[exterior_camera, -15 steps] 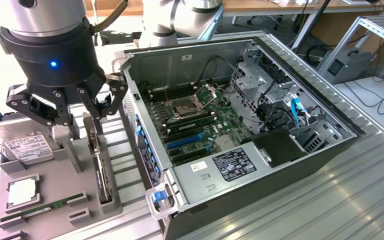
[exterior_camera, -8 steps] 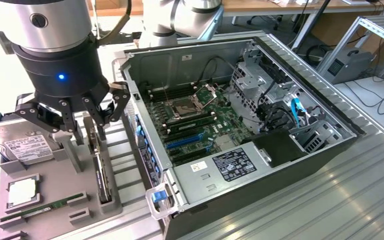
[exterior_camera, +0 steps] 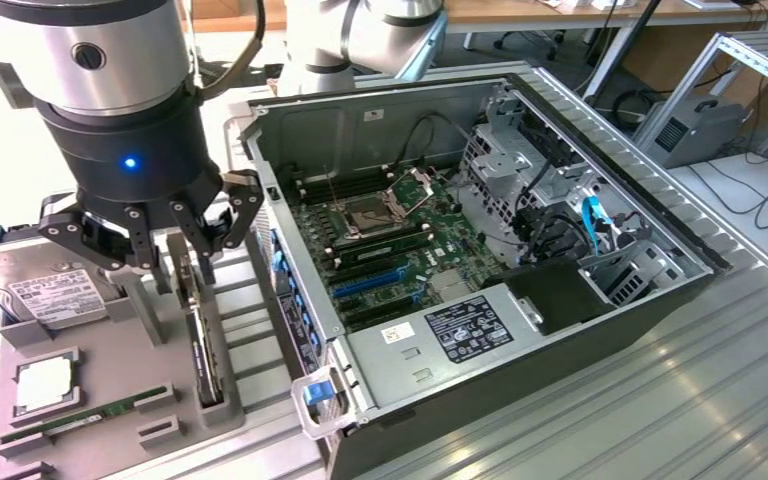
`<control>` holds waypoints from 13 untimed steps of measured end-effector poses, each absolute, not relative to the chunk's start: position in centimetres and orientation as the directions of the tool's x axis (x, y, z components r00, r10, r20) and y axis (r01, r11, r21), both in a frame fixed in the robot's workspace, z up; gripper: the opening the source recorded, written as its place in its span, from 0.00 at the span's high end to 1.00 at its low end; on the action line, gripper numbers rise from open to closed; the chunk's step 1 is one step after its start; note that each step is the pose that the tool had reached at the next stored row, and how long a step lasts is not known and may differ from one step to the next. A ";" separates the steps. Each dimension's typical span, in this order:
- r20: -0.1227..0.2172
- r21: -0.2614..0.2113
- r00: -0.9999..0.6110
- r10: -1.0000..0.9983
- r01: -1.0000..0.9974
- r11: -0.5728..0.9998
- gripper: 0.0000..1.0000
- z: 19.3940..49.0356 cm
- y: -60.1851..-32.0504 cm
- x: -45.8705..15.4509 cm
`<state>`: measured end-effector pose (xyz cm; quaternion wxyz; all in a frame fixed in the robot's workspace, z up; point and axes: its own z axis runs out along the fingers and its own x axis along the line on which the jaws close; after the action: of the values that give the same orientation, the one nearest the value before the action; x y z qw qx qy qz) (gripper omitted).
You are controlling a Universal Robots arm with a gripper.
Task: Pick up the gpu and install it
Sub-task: 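Pick up the gpu and move the gpu toward the slot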
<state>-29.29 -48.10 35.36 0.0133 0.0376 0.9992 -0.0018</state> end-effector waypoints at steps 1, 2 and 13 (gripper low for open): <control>-0.027 -0.003 -0.997 0.075 0.075 0.997 0.61 35.3 -48.1 -29.3; -0.027 -0.003 -0.997 0.075 0.075 0.997 0.61 35.2 -48.1 -29.3; -0.027 -0.003 -0.997 0.075 0.075 0.997 0.61 34.4 -48.1 -29.1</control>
<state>-29.08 -48.11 34.36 0.0132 0.0376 0.9992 -0.0018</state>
